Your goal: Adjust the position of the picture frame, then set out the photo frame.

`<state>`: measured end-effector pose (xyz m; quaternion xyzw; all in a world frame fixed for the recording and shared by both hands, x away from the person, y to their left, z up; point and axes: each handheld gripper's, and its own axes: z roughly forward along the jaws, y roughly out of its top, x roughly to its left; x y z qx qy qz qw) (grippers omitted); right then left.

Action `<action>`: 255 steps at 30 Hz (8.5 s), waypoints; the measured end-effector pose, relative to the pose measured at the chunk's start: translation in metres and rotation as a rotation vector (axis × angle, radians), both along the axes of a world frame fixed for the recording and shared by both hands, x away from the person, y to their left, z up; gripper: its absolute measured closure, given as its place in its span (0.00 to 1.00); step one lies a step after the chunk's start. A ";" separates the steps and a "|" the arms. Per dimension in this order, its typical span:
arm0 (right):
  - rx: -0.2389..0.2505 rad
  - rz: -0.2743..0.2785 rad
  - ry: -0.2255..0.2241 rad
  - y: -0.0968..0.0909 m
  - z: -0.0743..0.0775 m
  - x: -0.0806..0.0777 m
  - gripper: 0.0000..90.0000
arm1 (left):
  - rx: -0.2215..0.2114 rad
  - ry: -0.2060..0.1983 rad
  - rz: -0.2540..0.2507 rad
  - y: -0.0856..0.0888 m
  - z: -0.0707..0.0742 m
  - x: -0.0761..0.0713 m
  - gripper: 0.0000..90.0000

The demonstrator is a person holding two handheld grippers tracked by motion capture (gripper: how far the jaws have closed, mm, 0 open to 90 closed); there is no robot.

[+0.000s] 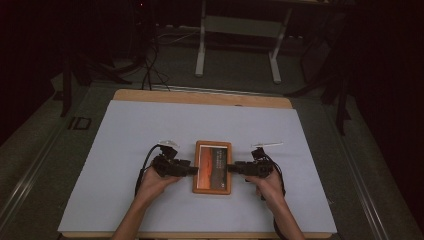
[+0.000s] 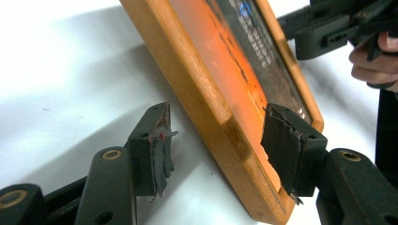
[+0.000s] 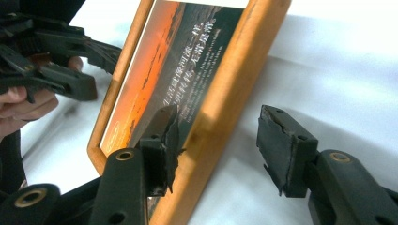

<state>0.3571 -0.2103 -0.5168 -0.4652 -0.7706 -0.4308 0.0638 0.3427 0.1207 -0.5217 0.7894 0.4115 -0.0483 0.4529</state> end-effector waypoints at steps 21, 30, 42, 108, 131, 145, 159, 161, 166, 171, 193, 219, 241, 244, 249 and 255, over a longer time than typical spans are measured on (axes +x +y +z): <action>-0.171 0.006 -0.235 0.016 0.024 -0.008 0.56 | 0.108 -0.301 0.178 -0.002 0.031 -0.035 0.47; -0.339 0.062 -0.441 0.045 0.039 0.008 1.00 | 0.133 -0.313 0.191 -0.005 0.031 -0.042 0.47; -0.444 0.078 -0.485 0.062 0.031 0.022 1.00 | 0.175 -0.361 0.197 -0.008 0.033 -0.049 0.47; -0.476 0.011 -0.346 0.040 0.009 0.043 1.00 | 0.123 -0.292 0.145 -0.017 0.042 -0.052 0.42; -0.470 0.005 -0.361 0.040 0.008 0.041 1.00 | 0.049 -0.161 0.046 -0.055 0.026 -0.048 0.33; -0.464 0.003 -0.366 0.039 0.007 0.040 1.00 | 0.001 -0.058 0.027 -0.061 0.018 -0.039 0.46; -0.481 0.026 -0.374 0.032 0.010 0.038 0.95 | -0.033 -0.012 0.041 -0.063 0.018 -0.037 0.55; -0.478 0.027 -0.372 0.027 0.012 0.036 0.93 | -0.039 -0.010 0.043 -0.064 0.018 -0.037 0.57; -0.484 0.034 -0.391 0.015 0.017 0.026 0.89 | -0.039 -0.021 0.036 -0.069 0.022 -0.039 0.62; -0.468 0.033 -0.434 0.003 0.028 0.012 0.84 | -0.026 -0.054 0.031 -0.076 0.025 -0.042 0.65; -0.388 0.044 -0.569 -0.024 0.092 -0.038 0.66 | 0.017 -0.174 0.007 -0.105 0.037 -0.057 0.74; -0.320 -0.124 -0.597 -0.063 0.091 -0.056 1.00 | 0.124 -0.440 -0.112 -0.142 0.043 -0.082 0.76; -0.291 -0.153 -0.571 -0.075 0.076 -0.058 1.00 | 0.082 -0.365 -0.093 -0.140 0.016 -0.081 0.53; -0.284 -0.155 -0.569 -0.075 0.076 -0.058 1.00 | 0.102 -0.359 -0.101 -0.144 0.007 -0.082 0.58; -0.276 -0.155 -0.568 -0.076 0.076 -0.058 1.00 | 0.118 -0.358 -0.113 -0.149 -0.002 -0.081 0.64; -0.274 -0.157 -0.569 -0.077 0.075 -0.058 1.00 | 0.141 -0.352 -0.098 -0.150 -0.008 -0.078 0.71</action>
